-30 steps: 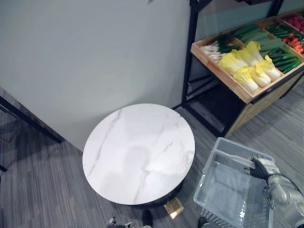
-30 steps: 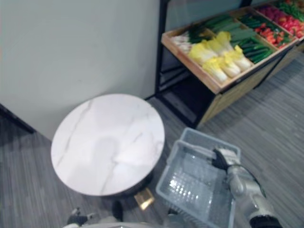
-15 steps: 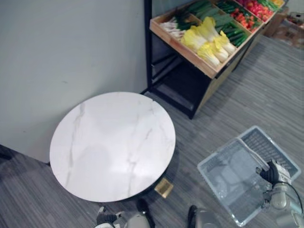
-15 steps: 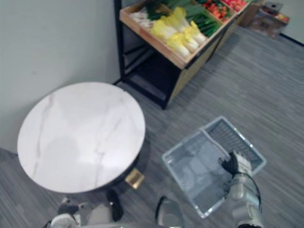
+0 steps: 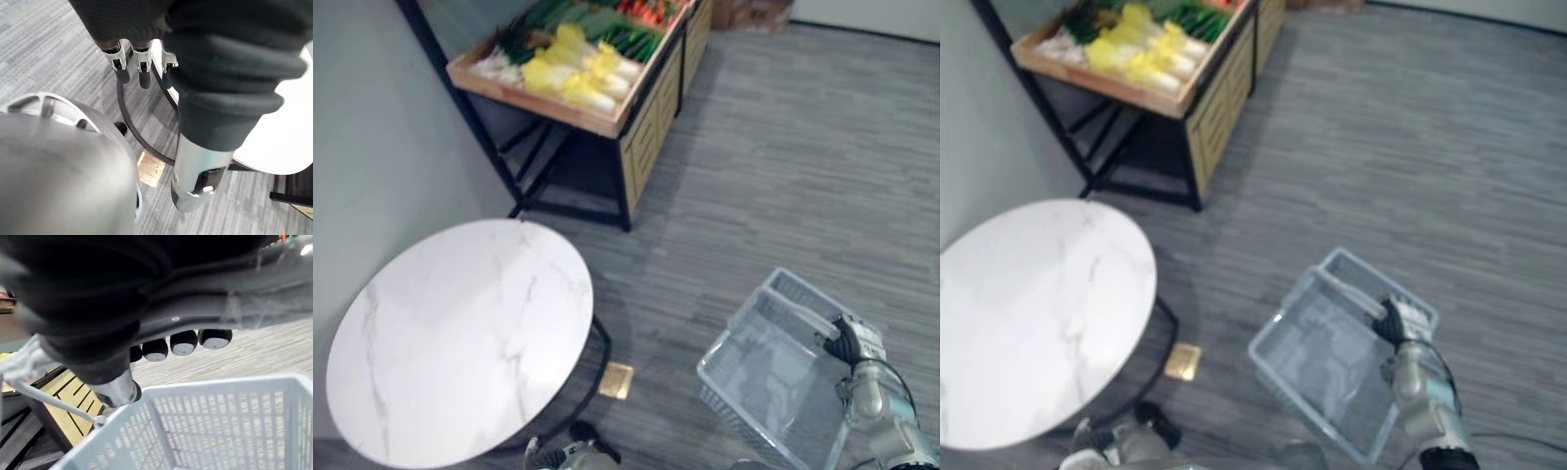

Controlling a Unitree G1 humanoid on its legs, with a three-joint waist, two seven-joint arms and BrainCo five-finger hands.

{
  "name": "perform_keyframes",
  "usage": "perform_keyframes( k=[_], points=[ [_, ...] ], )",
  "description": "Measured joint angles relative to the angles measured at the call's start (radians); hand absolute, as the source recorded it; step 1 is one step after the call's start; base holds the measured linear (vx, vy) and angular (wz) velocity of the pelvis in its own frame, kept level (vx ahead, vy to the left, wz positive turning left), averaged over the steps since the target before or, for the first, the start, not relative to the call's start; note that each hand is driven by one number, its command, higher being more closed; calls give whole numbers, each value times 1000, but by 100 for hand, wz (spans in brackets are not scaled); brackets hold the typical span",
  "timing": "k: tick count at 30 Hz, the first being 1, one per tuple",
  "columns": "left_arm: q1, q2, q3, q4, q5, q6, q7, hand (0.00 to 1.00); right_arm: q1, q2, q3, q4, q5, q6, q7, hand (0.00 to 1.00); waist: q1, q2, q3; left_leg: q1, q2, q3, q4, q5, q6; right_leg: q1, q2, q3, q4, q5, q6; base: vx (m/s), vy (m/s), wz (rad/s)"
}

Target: Pick vegetable in the basket

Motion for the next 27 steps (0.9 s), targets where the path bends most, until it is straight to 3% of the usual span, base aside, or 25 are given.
perform_keyframes(
  k=[1, 2, 3, 5, 7, 8, 11, 18, 25, 27],
  points=[
    [2, -5, -7, 0, 0, 0, 0, 0, 16, -15, -1, 0, 1, 2, -1, 100, 2, 2, 1, 20, 1, 5, -1, -25, -17, -1, 1, 16, -2, -4, -8, -171, -77, -56],
    [2, -8, -7, -1, -1, 0, 0, 0, 14, -21, -1, 0, 1, 3, -1, 100, 3, 9, 7, 21, -19, -49, 1, -75, -58, -4, -3, 40, -4, -4, -8, -145, -13, -67],
    [3, -8, -9, -2, 0, 0, 0, 0, 11, -21, 0, -1, 1, 4, -2, 100, 5, 6, 13, 20, -42, -102, 3, -112, -70, -7, -10, 60, -6, -2, -13, -151, 39, -97],
    [24, -13, -39, -1, -1, -1, 0, 0, -1, -24, 11, -8, 1, 4, -3, 100, 16, 16, 24, 14, -133, -348, 6, -173, -122, -9, -12, 130, -24, 7, -26, -126, 81, -123],
    [52, -35, -46, -2, -7, -12, -1, 0, -17, -38, 35, -8, 1, 3, -8, 100, 23, 38, 16, 30, -201, -503, 7, -196, -155, -32, -4, 222, -30, 15, -28, -50, 84, -135],
    [56, -44, -47, -1, -9, -14, -4, 0, -21, -48, 52, -8, 2, -1, -8, 100, 23, 50, 9, 31, -223, -546, 10, -208, -156, -49, 0, 261, -41, 27, -28, -13, 65, -110],
    [48, -45, -56, -11, -9, -18, -8, 0, -21, -46, 71, -7, 2, -1, -4, 100, 31, 53, 9, 32, -273, -611, 1, -242, -149, -76, -1, 327, -81, 70, -11, 63, 75, -70],
    [25, -31, -68, -13, -11, -22, -10, 0, -24, -47, 76, 11, 2, -5, -3, 100, 32, 48, 13, 28, -316, -649, -35, -236, -137, -70, -25, 352, -219, 176, 22, 87, 67, -25],
    [0, -11, -76, -12, -11, -23, -11, 0, -65, -24, 73, 60, 5, -9, -4, 100, 36, 7, 36, 28, -331, -592, -43, -256, -131, -109, -43, 402, -253, 212, 36, -19, 45, -30],
    [3, 0, -77, -12, -12, -24, -10, 0, -62, -5, 68, 62, 4, -5, -3, 100, 46, -12, 48, 14, -361, -633, 28, -340, -118, -122, -58, 420, -225, 199, 42, -31, 94, -40]
  ],
)
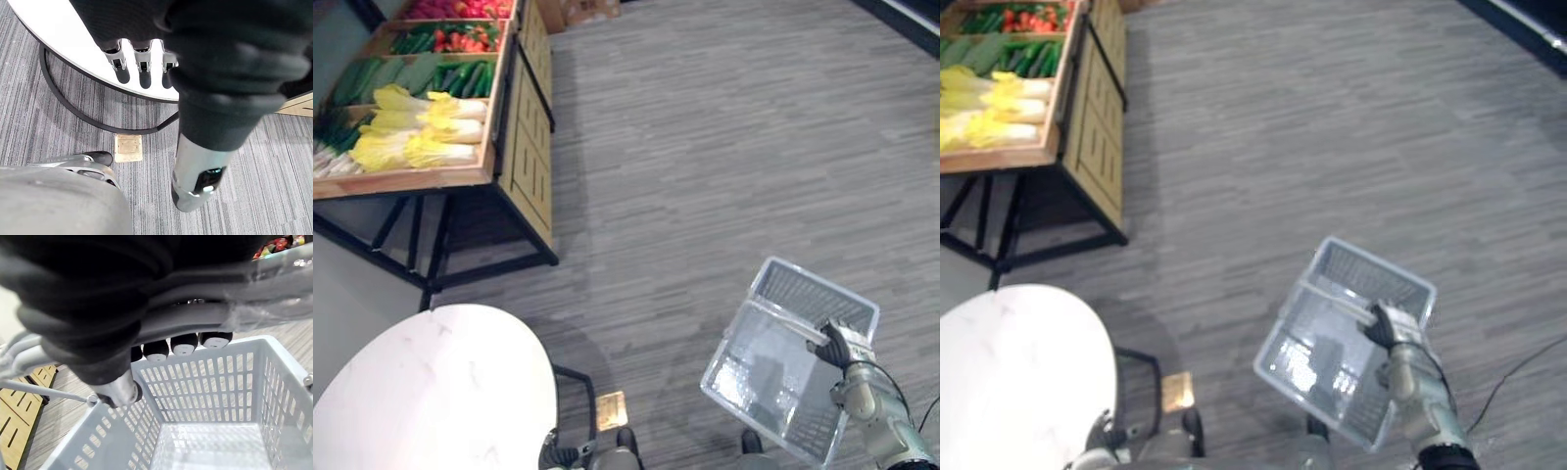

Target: Pick vegetable in the basket

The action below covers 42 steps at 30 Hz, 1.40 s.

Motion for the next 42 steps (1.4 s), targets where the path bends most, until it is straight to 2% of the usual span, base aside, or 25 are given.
perform_keyframes(
  k=[3, 5, 7, 8, 10, 13, 14, 16, 17, 19, 20, 21, 23, 24, 25, 26, 27, 29, 32, 35, 37, 38, 40, 41, 42],
  points=[
    [4, 25, -14, -10, 0, 0, 1, 0, 17, 30, -63, 10, 0, 9, 1, 100, 1, -28, 20, -17, -15, -19, 99, -69, 33, -50, -16, -26, 180, -38, -9, -36, 111, -16],
    [13, 51, -30, -11, 0, 1, -1, 0, 16, 50, -72, 22, 3, 24, -1, 100, -12, -48, 36, 26, -16, -19, 63, -72, 42, -191, -11, -74, 473, 73, -116, -22, 88, 1],
    [12, 69, -28, -21, 0, 2, -1, 0, 18, 62, -77, 25, 5, 25, -2, 100, -17, -54, 62, 85, -11, -38, 41, -64, 70, -247, -25, -98, 595, 133, -113, 85, 62, 10],
    [13, 71, -28, -22, 0, 3, -1, 0, 19, 69, -82, 26, 6, 25, -2, 100, -17, -56, 63, 86, -7, -40, 41, -67, 75, -251, -29, -119, 581, 109, -134, 63, 14, 6],
    [-8, 87, -27, -32, -7, 4, 1, 0, 9, 79, -109, 26, 8, 24, -9, 100, -16, -71, 59, 92, 1, -46, 14, -64, 83, -253, -18, -203, 348, 81, -138, 102, 8, 13],
    [-45, 79, -27, -60, -33, 3, 3, 0, -5, 78, -146, 34, 9, 32, -21, 100, -17, -65, 63, 94, -10, -69, -4, -70, 81, -245, -24, -235, 34, 115, -95, 224, -58, 22],
    [-61, 80, -26, -60, -35, 2, 3, 0, -2, 78, -146, 43, 9, 40, -22, 100, -18, -77, 69, 120, -28, -90, -18, -81, 70, -228, -39, -240, -66, 124, -80, 367, -176, 53],
    [-70, 79, -22, -68, -35, 2, 4, 0, 10, 89, -146, 65, 8, 59, -21, 100, -32, -85, 62, 150, -42, -147, -3, -130, 34, -209, -63, -247, -50, 119, -87, 418, -289, 85],
    [-71, 80, -19, -73, -35, 2, 4, 0, 15, 91, -147, 65, 8, 66, -21, 100, -41, -78, 64, 154, -36, -169, 6, -144, 20, -205, -59, -237, -22, 157, -90, 333, -257, 92],
    [-63, 38, -14, -79, -36, 2, 6, 0, 29, 81, -201, 60, 8, 73, -30, 100, -42, -14, 40, 154, 20, -210, 12, -162, -12, -254, -27, -270, 122, 170, -90, 396, -262, 57],
    [-48, 5, -13, -75, -37, 2, 6, 0, 22, 69, -208, 64, 8, 80, -26, 100, -31, 49, 19, 144, 67, -239, 33, -112, -26, -280, 9, -298, 222, 108, -126, 529, -360, 22],
    [-41, -2, -11, -75, -37, 2, 7, 0, 20, 72, -209, 62, 8, 79, -24, 100, -31, 48, 19, 133, 71, -247, 54, -81, -34, -282, 8, -307, 254, 85, -135, 516, -378, 32],
    [-30, -26, -8, -75, -38, 3, 8, 0, 50, 73, -219, 42, 9, 68, -24, 100, -39, 36, 24, 81, 72, -263, 200, 71, -37, -224, -8, -367, 307, 16, -183, 452, -387, 57],
    [-28, -28, -8, -75, -38, 3, 8, 0, 62, 72, -221, 32, 10, 67, -25, 100, -39, 31, 26, 63, 75, -262, 242, 112, -32, -199, -9, -381, 304, 3, -188, 409, -319, 54],
    [-26, -29, -8, -76, -38, 3, 9, 0, 83, 72, -222, 8, 12, 63, -28, 100, -38, 24, 27, 27, 85, -253, 328, 209, -27, -144, -9, -406, 290, -24, -197, 393, -270, 46],
    [-26, -28, -8, -77, -38, 3, 10, 0, 99, 72, -223, -8, 15, 58, -37, 100, -33, 7, 34, -7, 99, -225, 422, 258, -10, -89, -8, -419, 262, -56, -198, 315, -202, 42],
    [-26, -29, -9, -78, -38, 3, 9, 0, 103, 72, -224, -15, 18, 58, -38, 100, -32, 6, 34, -32, 111, -203, 475, 236, -9, -66, -8, -428, 248, -69, -193, 347, -204, 41],
    [-28, -30, -9, -85, -38, 3, 7, 0, 107, 76, -234, -15, 21, 59, -40, 100, -28, 3, 36, -142, 119, -101, 605, 126, 21, 12, -1, -474, 177, -76, -197, 292, -158, 41],
    [-28, -30, -9, -114, -39, 2, 5, 0, 136, 78, -252, -14, 40, 62, -40, 100, -11, 1, 37, -213, 117, 30, 543, 74, 53, 82, 3, -531, 110, -76, -196, 183, -23, 48],
    [-25, -28, -9, -117, -39, 3, 5, 0, 135, 78, -270, -11, 39, 70, -40, 100, -8, 8, 33, -208, 54, 126, 171, 95, 52, 133, 6, -586, 64, -77, -155, 242, 143, 41],
    [-13, -29, -8, -117, -38, 4, 6, 0, 137, 78, -270, 2, 39, 72, -40, 100, 6, 36, 18, -172, 19, 88, -152, 210, 48, 161, 37, -602, 31, -80, -110, 323, 271, 17],
    [-12, -24, -4, -115, -38, 6, 7, 0, 130, 86, -268, 15, 39, 73, -41, 100, 13, 46, 12, -167, 16, 80, -153, 274, 72, 175, 39, -597, 25, -85, -91, 293, 230, 12],
    [-15, 5, 9, -119, -38, 6, 11, 0, 118, 137, -249, 32, 39, 73, -41, 100, 21, -22, 15, -166, -41, 88, -117, 249, 125, 217, 2, -587, -14, -83, -89, 273, 159, 27],
    [-14, 8, 15, -118, -38, 7, 12, 0, 110, 144, -244, 33, 39, 73, -41, 100, 26, -36, 16, -166, -51, 96, -101, 231, 129, 221, -11, -575, -17, -78, -82, 258, 151, 11],
    [-6, 8, 25, -118, -38, 8, 15, 0, 96, 147, -230, 34, 39, 72, -41, 100, 31, -48, 13, -164, -67, 105, -73, 204, 134, 230, -34, -554, -18, -56, -47, 195, 134, -2]
  ],
)
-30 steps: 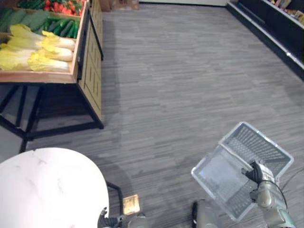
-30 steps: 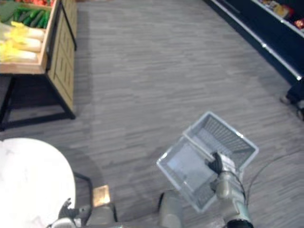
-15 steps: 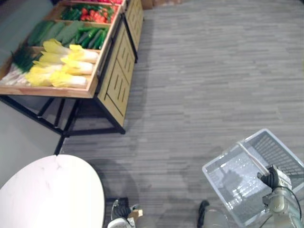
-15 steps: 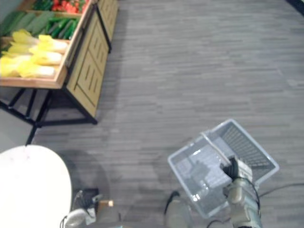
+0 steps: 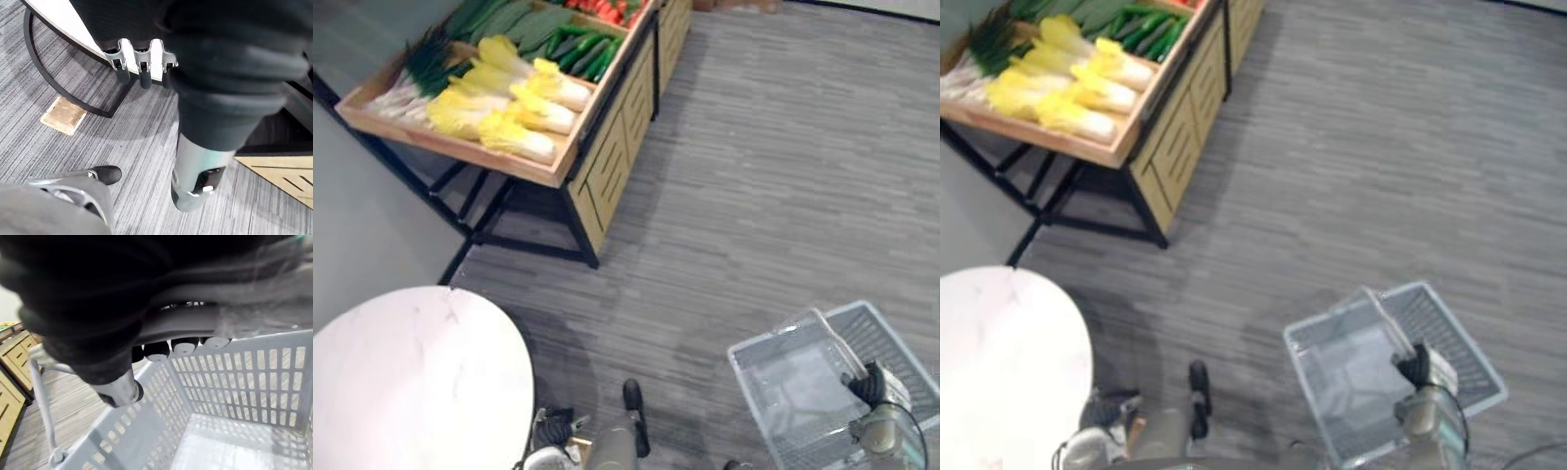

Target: Pick vegetable in the basket

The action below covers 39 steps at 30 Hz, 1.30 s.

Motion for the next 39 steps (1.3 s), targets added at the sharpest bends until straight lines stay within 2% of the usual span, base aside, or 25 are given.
perform_keyframes(
  k=[3, 5, 6, 8, 9, 11, 13, 15, 17, 19, 20, 21, 22, 23, 24, 25, 26, 27, 28, 30, 32, 33, 34, 36, 39],
  points=[
    [13, -2, 2, 0, 2, 0, 7, 0, -30, 11, 11, 37, 0, -14, 0, 100, 7, -10, -9, 28, -33, 14, 25, -54, 24, -6, -53, 37, 79, 19, 25, 280, 193, -2],
    [26, 1, -14, 1, 5, 0, 9, 0, -50, 32, 11, 105, 1, -11, 0, 100, 11, -12, -15, 72, -45, 20, 22, -88, 30, -84, -107, 77, 304, 44, 53, 204, 172, -6],
    [32, 3, -20, 1, 7, 0, 9, 0, -54, 43, 12, 112, 2, -11, 0, 100, 10, -24, -14, 93, -53, 20, 14, -101, 34, -141, -137, 102, 434, 82, 44, 226, 214, 1],
    [42, 17, -41, -2, 7, 1, 9, 0, -54, 55, 14, 121, 4, -12, 0, 100, 4, -21, -19, 178, -68, 3, -27, -129, 60, -262, -181, 171, 695, 287, -44, 278, 202, 10],
    [44, 24, -51, -4, 7, 1, 8, 0, -54, 57, 14, 134, 8, -12, 0, 100, -1, -25, -18, 194, -68, -8, -28, -137, 68, -287, -175, 190, 754, 274, -44, 286, 108, 28],
    [49, 37, -54, -16, 7, 1, 7, 0, -57, 59, 10, 157, 18, -6, -1, 100, -14, -30, -18, 261, -66, -44, -35, -167, 85, -374, -126, 214, 888, 115, -64, 273, 56, 38],
    [53, 37, -53, -23, 3, 0, 8, 0, -58, 58, 0, 158, 54, -4, -12, 100, -26, -26, -16, 302, -67, -75, -42, -174, 86, -408, -97, 166, 830, 33, -72, 255, 3, 51],
    [48, 36, -51, -37, 2, 0, 8, 0, -59, 59, -22, 171, 61, -1, -21, 100, -45, -25, -16, 321, -68, -124, -44, -180, 83, -433, -68, 135, 662, 19, -82, 274, -78, 87],
    [26, 36, -42, -39, 2, -1, 10, 0, -58, 58, -52, 180, 77, 2, -25, 100, -50, -25, -14, 321, -66, -169, -44, -179, 80, -440, -33, 162, 420, 35, -60, 311, -151, 95],
    [6, 34, -23, -39, 3, -1, 14, 0, -61, 58, -75, 188, 81, 8, -25, 100, -45, -30, -12, 323, -52, -223, -38, -202, 38, -447, -12, 227, 154, 68, -20, 377, -274, 76],
    [3, 38, -19, -39, 3, -1, 16, 0, -67, 58, -76, 190, 81, 9, -25, 100, -44, -34, -8, 326, -44, -239, -35, -213, 19, -446, -15, 238, 75, 90, -21, 419, -370, 68],
    [2, 49, -13, -38, 2, -1, 18, 0, -78, 65, -77, 194, 81, 10, -25, 100, -42, -45, -3, 344, -34, -261, -31, -239, -21, -440, -25, 248, 0, 113, -18, 363, -352, 46],
    [2, 51, -12, -37, 2, 0, 19, 0, -78, 67, -77, 194, 80, 10, -25, 100, -42, -48, -1, 349, -31, -264, -29, -243, -28, -437, -29, 248, -6, 114, -19, 291, -307, 48],
    [7, 62, -13, -35, 2, 0, 22, 0, -71, 79, -83, 194, 81, 10, -25, 100, -42, -69, 3, 374, -28, -286, -19, -275, -64, -414, -40, 249, -12, 111, -23, 220, -263, 35],
    [4, 72, -10, -28, 2, 0, 24, 0, -64, 83, -90, 197, 81, 11, -25, 100, -39, -74, 6, 381, -19, -294, -11, -296, -83, -407, -44, 248, -1, 155, -22, 336, -464, 50],
    [-5, 52, -14, -2, 3, 2, 23, 0, -67, 82, -123, 213, 82, 18, -26, 100, -44, -41, 9, 389, 39, -315, 7, -346, -112, -427, -1, 233, 100, 198, -28, 331, -453, 33],
    [-7, 38, -13, 2, 3, 2, 24, 0, -67, 81, -136, 214, 83, 21, -28, 100, -43, -16, 0, 391, 67, -318, 10, -358, -118, -437, 18, 221, 137, 195, -33, 461, -580, 22],
    [-3, 11, -13, 10, 3, 1, 24, 0, -65, 75, -151, 219, 87, 26, -33, 100, -41, 23, -3, 401, 119, -319, 11, -366, -126, -454, 58, 200, 196, 154, -86, 422, -444, 5],
    [-14, -7, -13, 26, 3, 2, 24, 0, -74, 70, -150, 221, 88, 30, -34, 100, -42, 51, -11, 391, 141, -314, 40, -331, -135, -468, 74, 188, 238, 113, -107, 413, -441, 6],
    [-21, -22, -13, 28, 3, 0, 24, 0, -71, 67, -149, 221, 88, 29, -34, 100, -52, 40, -5, 322, 147, -316, 160, -282, -137, -463, 68, 163, 264, 73, -120, 257, -278, 30],
    [-29, -29, -14, 24, 0, 0, 25, 0, -42, 53, -149, 221, 92, 30, -33, 100, -53, 47, 2, 197, 177, -305, 429, -153, -154, -390, 61, 107, 281, 30, -152, 347, -312, 59],
    [-28, -27, -14, 23, 0, 0, 25, 0, -32, 53, -149, 221, 99, 30, -34, 100, -53, 33, 10, 178, 190, -289, 478, -107, -148, -361, 62, 94, 272, 21, -158, 356, -244, 57],
    [-30, -26, -15, 22, 0, 0, 25, 0, -16, 50, -150, 221, 108, 30, -38, 100, -47, 30, 12, 154, 215, -228, 556, -99, -127, -305, 60, 70, 244, 10, -170, 327, -190, 47],
    [-41, -25, -16, 19, 0, -1, 25, 0, 7, 46, -159, 218, 125, 29, -43, 100, -50, 27, 14, 99, 222, -96, 591, -144, -74, -221, 57, 25, 168, 10, -171, 310, -187, 57],
    [-55, -23, -17, 19, 0, 0, 25, 0, 23, 56, -196, 220, 125, 30, -44, 100, -51, 28, 14, 54, 204, 35, 453, -174, -86, -167, 56, -33, 109, 15, -163, 192, -58, 52]
  ],
)
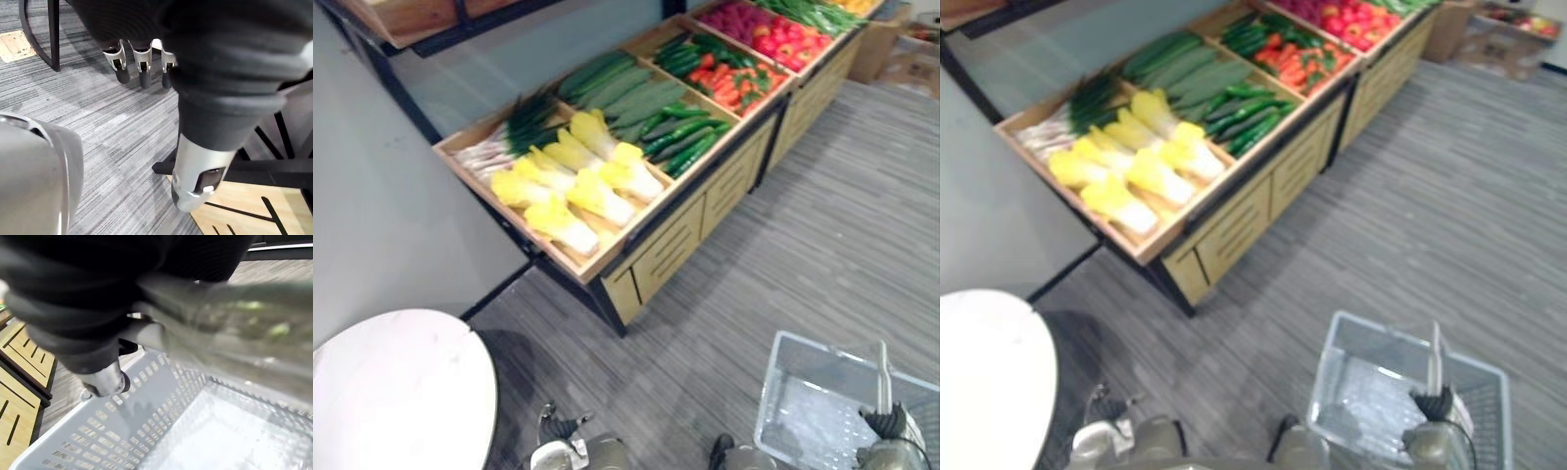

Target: Pick vegetable in the basket

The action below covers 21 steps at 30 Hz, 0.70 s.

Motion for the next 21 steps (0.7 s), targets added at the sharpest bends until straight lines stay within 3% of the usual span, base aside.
perform_keyframes(
  k=[2, 4, 5, 6, 7, 9, 10, 14, 15, 16, 17, 18, 19, 20, 21],
  points=[
    [-3, -1, -7, 1, 1, 1, 0, 0, -10, 0, -15, 0, 0, -1, 0, 100, 0, 2, 0, 3, -39, 54, -189, 22, -2, 4, -3, -9, -12, 3, 6, 217, 83, 21],
    [-5, -3, -8, 2, 2, 1, 0, 0, -13, -1, -40, -1, 0, 0, -1, 100, 2, 22, 5, 27, -106, 36, -468, 153, -5, 24, 0, -25, -24, -1, 44, 223, 193, 18],
    [-2, -4, -8, 2, 3, 1, 0, 0, -14, -5, -38, -2, 0, 0, -2, 100, 4, 34, 4, 38, -116, 8, -527, 189, -8, 27, 7, -25, -24, -5, 56, 203, 233, 8],
    [-5, 4, -4, 3, 2, 2, 1, 0, -27, 6, -29, 5, 0, 3, -1, 100, 5, 40, 14, 71, -141, -17, -565, 228, 39, 52, 1, -17, -31, -9, 73, 177, 186, 18],
    [-7, 8, -6, -7, 2, -1, 2, 0, -25, 20, -7, 3, 0, 0, -1, 100, 7, 17, 21, 73, -163, -21, -559, 212, 38, 76, -9, -19, -68, 2, 91, 170, 158, 21],
    [-7, 18, -4, -6, 2, 1, 4, 0, -30, 21, 30, 2, 0, -5, -1, 100, 25, 4, 31, 52, -173, -13, -489, 163, 57, 103, -19, -19, -114, 18, 115, 155, 98, 5],
    [3, 16, -4, -6, 2, 1, 5, 0, -41, 20, 52, 2, -1, -6, 0, 100, 35, 2, 32, 48, -178, -2, -438, 133, 82, 129, -25, -18, -135, 29, 132, 159, 85, -4],
    [13, 18, 4, -7, 2, 1, 8, 0, -65, 22, 100, 6, -2, -22, 5, 100, 35, 5, 30, 52, -195, -7, -396, 84, 87, 152, -51, -18, -138, 29, 138, 115, 61, -1],
    [14, 17, 3, -6, 2, 2, 8, 0, -69, 23, 100, 11, -3, -22, 6, 100, 34, -12, 35, 57, -208, -9, -402, 51, 84, 135, -74, -17, -83, 8, 173, 107, 84, 9],
    [16, 14, 0, -4, 3, 2, 8, 0, -72, 22, 99, 16, -3, -22, 6, 100, 31, -9, 33, 64, -213, -10, -408, 49, 85, 119, -87, -13, -28, -1, 187, 138, 125, 6],
    [24, 12, -16, 2, 3, 3, 8, 0, -79, 21, 101, 39, -3, -21, 5, 100, 28, -1, 29, 96, -216, -9, -439, 49, 86, 43, -128, 20, 163, -3, 190, 104, 125, -4],
    [33, 19, -22, 1, 4, 3, 8, 0, -83, 24, 118, 44, -3, -21, 3, 100, 31, -10, 32, 132, -222, 0, -461, 50, 87, -30, -171, 61, 339, 20, 184, 125, 180, -6],
    [42, 34, -31, 2, 4, 4, 8, 0, -89, 26, 142, 44, -3, -21, 5, 100, 30, -30, 29, 173, -235, -1, -477, 43, 97, -109, -215, 122, 525, 99, 158, 165, 137, 10],
    [47, 50, -40, 0, 4, 5, 8, 0, -87, 32, 144, 45, -1, -20, 2, 100, 27, -34, 23, 205, -234, -22, -481, 33, 108, -159, -222, 177, 632, 210, 146, 138, 90, 28],
    [47, 57, -40, -1, 4, 5, 8, 0, -89, 32, 146, 45, -1, -22, 3, 100, 25, -41, 23, 214, -232, -35, -480, 29, 117, -178, -217, 200, 674, 207, 152, 196, -9, 48]
  ],
)
